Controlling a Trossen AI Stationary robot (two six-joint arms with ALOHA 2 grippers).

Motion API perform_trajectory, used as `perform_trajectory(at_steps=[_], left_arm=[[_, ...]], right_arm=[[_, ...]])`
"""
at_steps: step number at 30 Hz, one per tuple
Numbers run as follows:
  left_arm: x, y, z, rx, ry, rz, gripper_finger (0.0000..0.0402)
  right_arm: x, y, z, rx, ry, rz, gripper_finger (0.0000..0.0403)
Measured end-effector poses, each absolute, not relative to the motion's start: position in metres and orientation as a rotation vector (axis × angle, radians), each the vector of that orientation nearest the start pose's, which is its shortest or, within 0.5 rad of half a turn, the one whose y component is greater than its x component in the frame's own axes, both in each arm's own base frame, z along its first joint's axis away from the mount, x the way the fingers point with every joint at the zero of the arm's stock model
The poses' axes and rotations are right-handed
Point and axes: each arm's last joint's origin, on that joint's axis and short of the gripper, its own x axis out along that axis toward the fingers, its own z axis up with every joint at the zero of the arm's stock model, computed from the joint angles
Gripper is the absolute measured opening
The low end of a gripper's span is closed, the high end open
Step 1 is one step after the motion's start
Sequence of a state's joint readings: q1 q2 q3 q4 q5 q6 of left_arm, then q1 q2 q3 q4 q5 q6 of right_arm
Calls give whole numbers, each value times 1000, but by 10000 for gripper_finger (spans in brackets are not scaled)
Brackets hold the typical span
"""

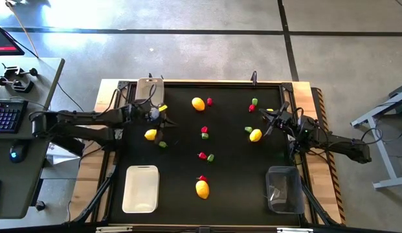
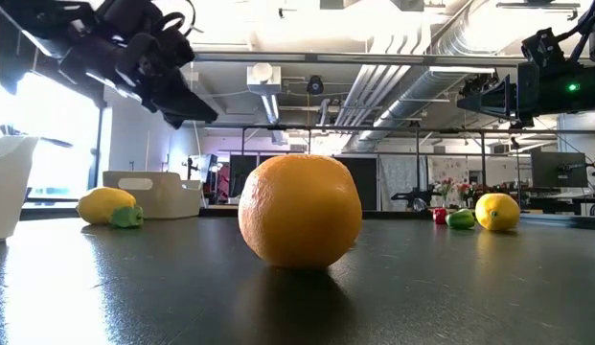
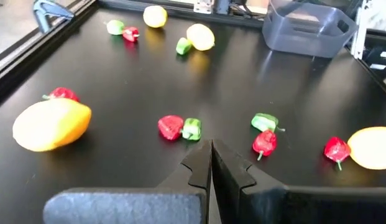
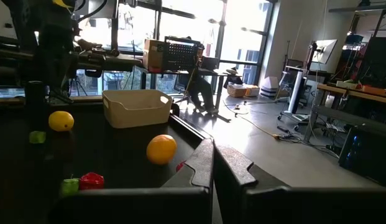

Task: Sort produce into baskets
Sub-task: Put the green chili pepper into the gray bin

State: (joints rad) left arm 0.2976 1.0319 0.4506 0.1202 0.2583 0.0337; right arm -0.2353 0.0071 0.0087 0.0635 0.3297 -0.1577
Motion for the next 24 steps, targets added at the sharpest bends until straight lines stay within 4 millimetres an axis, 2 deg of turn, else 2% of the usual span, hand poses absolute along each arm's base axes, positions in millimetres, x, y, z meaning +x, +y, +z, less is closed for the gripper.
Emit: perform_trajectory(at_steps=[11, 16, 24], left_arm=[[243, 62, 196, -184, 463, -22, 0], [264, 58, 186, -182, 523, -66, 3], [302, 46, 172, -44, 593, -30, 58]], right_arm=[[91, -31, 172, -150, -21, -569, 0], [91, -31, 172, -150, -21, -569, 0], [91, -31, 172, -150, -22, -569, 0]])
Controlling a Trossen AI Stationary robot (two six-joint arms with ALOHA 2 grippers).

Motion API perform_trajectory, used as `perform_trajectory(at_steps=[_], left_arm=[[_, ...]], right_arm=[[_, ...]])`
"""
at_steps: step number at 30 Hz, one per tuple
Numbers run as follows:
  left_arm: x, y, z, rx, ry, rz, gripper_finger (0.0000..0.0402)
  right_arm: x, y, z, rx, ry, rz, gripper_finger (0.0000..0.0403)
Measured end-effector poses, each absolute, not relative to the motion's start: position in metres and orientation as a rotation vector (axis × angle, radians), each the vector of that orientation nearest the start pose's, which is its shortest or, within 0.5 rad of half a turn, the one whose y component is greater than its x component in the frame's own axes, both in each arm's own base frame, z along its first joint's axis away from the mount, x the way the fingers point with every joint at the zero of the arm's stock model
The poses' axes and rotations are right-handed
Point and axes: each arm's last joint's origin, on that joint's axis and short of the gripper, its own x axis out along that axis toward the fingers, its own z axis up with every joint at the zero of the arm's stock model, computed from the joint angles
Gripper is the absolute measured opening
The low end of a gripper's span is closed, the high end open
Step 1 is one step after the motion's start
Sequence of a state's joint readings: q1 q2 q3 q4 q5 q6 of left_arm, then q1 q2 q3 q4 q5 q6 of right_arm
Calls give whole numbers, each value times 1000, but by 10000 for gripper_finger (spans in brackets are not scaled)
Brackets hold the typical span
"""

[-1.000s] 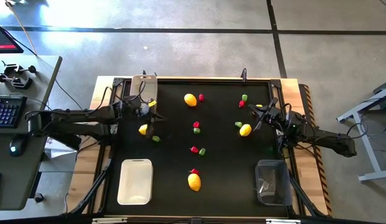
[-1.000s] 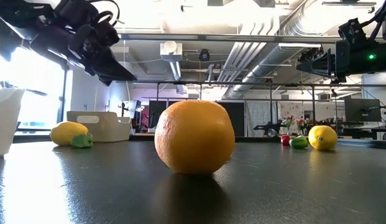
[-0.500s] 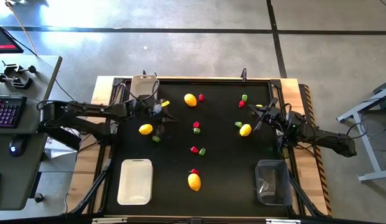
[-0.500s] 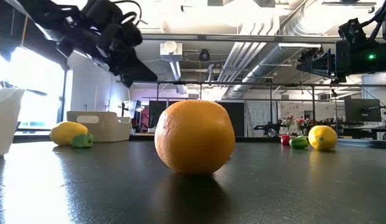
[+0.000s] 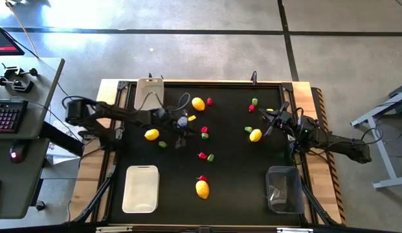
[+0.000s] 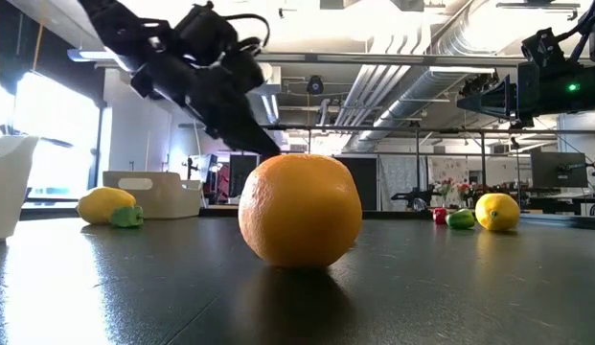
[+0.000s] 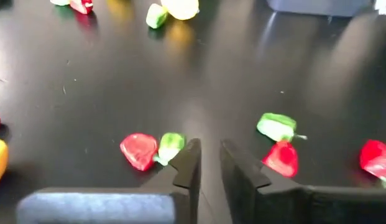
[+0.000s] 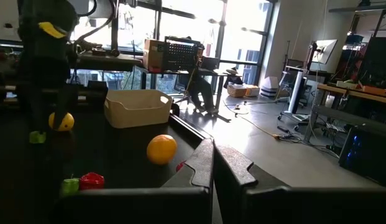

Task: Sort produce into baskets
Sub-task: Put the green chili pepper into the gray bin

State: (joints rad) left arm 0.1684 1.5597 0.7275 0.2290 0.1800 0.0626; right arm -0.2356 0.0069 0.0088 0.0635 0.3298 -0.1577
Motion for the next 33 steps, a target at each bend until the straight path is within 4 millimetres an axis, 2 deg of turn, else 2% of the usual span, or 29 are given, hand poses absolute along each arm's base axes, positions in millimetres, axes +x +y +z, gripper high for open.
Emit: perform_trajectory(at_steps=[7, 12, 16, 18, 24, 33], left_arm=[[313, 43, 155, 17, 682, 6, 122], [316, 49, 138, 23, 732, 55, 151], [321, 58, 128, -118, 752, 126, 153], [324, 58, 124, -135, 761, 110, 153], [333, 51, 110, -43, 802, 91, 152], [336, 50, 111, -10, 771, 104, 145]], right_arm=[[91, -31, 172, -150, -22, -569, 0], [91, -31, 172, -150, -21, -569, 0], [91, -31, 172, -150, -21, -569, 0], [91, -31, 172, -150, -21, -569, 0], [91, -31, 172, -150, -21, -569, 0], [91, -31, 172, -150, -21, -569, 0]])
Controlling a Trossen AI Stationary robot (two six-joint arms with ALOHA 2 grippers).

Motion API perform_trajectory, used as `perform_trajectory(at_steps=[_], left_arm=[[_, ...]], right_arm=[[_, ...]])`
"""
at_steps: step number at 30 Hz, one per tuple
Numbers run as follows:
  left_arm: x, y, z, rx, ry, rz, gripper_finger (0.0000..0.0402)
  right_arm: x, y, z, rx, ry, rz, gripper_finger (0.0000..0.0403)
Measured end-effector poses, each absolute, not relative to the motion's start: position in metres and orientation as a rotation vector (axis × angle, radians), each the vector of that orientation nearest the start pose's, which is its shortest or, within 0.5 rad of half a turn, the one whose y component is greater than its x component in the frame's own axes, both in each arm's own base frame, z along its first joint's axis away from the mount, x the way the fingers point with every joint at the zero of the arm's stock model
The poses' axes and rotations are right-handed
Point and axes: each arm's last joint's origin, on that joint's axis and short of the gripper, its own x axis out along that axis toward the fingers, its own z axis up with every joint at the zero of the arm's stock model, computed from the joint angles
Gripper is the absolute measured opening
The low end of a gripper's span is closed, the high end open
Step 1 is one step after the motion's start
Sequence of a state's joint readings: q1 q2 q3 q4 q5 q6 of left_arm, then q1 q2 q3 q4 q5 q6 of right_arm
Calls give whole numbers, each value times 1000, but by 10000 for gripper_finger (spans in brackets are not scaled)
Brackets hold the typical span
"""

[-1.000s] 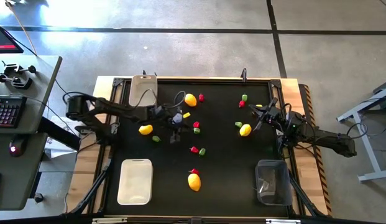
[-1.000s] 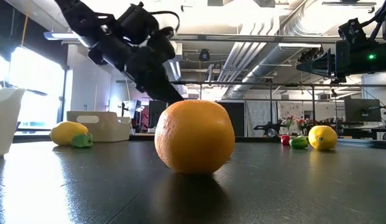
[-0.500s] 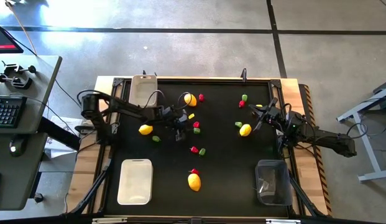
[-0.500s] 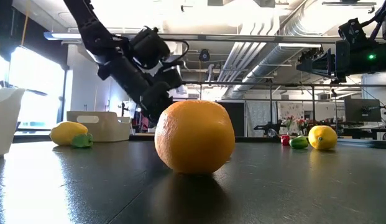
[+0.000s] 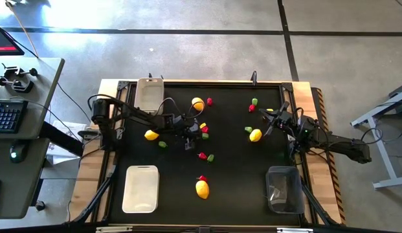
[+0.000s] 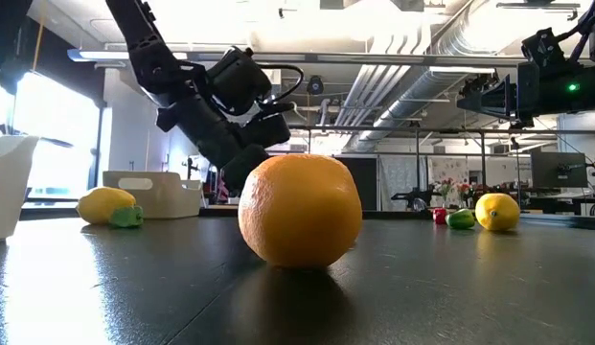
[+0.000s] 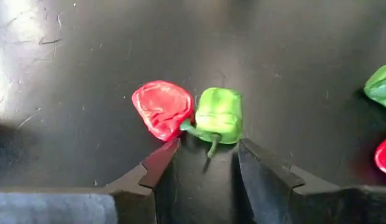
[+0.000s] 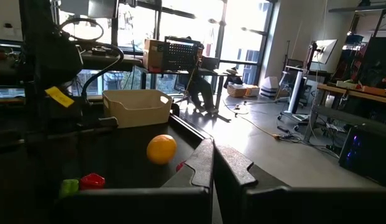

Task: Sort produce into baskets
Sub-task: Put the green chili pepper into the gray bin

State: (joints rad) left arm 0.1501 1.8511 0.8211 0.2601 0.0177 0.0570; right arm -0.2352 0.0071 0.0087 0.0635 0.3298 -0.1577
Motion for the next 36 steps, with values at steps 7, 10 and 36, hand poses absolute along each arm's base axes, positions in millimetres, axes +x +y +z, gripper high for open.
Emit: perform_trajectory(at_steps=[7, 10, 36], left_arm=[[337, 50, 111, 3, 767, 69, 105], [337, 50, 112, 20, 761, 61, 78], [301, 48, 187, 11, 757, 237, 1]], right_arm=[[91, -31, 172, -150, -21, -569, 0], [91, -31, 172, -150, -22, -569, 0], [91, -31, 172, -151, -21, -568, 0]])
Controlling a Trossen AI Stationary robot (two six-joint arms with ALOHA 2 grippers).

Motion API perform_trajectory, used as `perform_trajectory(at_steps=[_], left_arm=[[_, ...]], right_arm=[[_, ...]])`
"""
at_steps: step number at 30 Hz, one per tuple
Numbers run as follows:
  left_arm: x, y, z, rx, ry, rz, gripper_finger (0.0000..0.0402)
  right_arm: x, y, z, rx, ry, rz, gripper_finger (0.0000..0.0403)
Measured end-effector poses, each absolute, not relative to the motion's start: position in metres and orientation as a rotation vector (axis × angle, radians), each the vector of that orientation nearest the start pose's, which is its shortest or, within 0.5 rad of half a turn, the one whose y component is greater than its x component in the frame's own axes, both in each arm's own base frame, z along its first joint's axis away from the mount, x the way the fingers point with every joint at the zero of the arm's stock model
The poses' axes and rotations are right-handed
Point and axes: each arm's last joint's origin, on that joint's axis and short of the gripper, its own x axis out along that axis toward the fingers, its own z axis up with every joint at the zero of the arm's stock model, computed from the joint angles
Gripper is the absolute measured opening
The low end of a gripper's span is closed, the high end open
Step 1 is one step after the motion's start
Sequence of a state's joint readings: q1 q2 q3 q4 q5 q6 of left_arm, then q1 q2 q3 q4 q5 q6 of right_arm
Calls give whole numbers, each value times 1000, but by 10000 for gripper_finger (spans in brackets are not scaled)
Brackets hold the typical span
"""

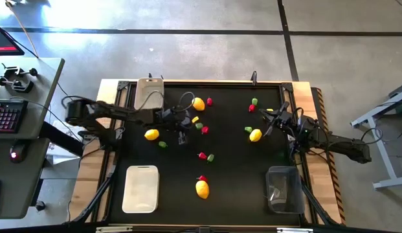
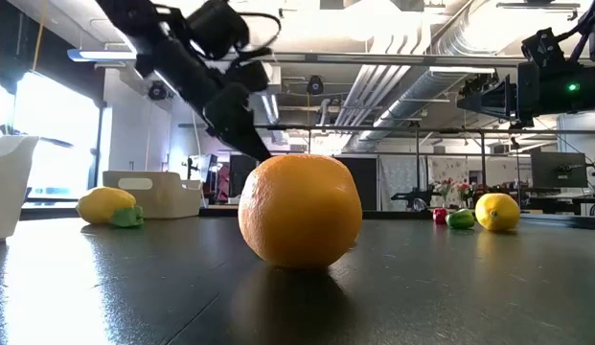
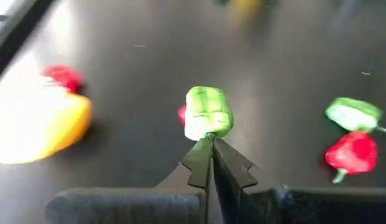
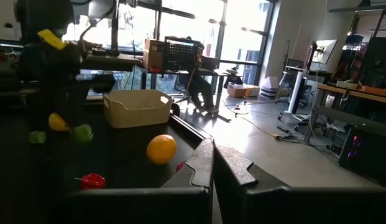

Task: Sort produce into baskets
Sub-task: Put the green chili pepper into the gray bin

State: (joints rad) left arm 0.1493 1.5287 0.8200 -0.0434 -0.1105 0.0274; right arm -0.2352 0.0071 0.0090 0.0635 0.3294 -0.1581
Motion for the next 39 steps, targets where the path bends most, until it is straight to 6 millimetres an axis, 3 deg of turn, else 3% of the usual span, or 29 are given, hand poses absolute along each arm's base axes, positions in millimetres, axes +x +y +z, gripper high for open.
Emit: perform_trajectory(at_steps=[7, 14, 31, 39], left_arm=[[265, 48, 213, -24, 690, 403, 1], [228, 61, 219, -91, 644, 622, 1], [164, 124, 195, -250, 678, 1080, 0], [153, 150, 187, -278, 701, 1149, 0]], right_arm=[[91, -31, 172, -150, -22, -569, 0], [91, -31, 172, -150, -22, -568, 0], [91, -31, 172, -150, -22, -569, 0], [91, -31, 172, -150, -22, -569, 0]])
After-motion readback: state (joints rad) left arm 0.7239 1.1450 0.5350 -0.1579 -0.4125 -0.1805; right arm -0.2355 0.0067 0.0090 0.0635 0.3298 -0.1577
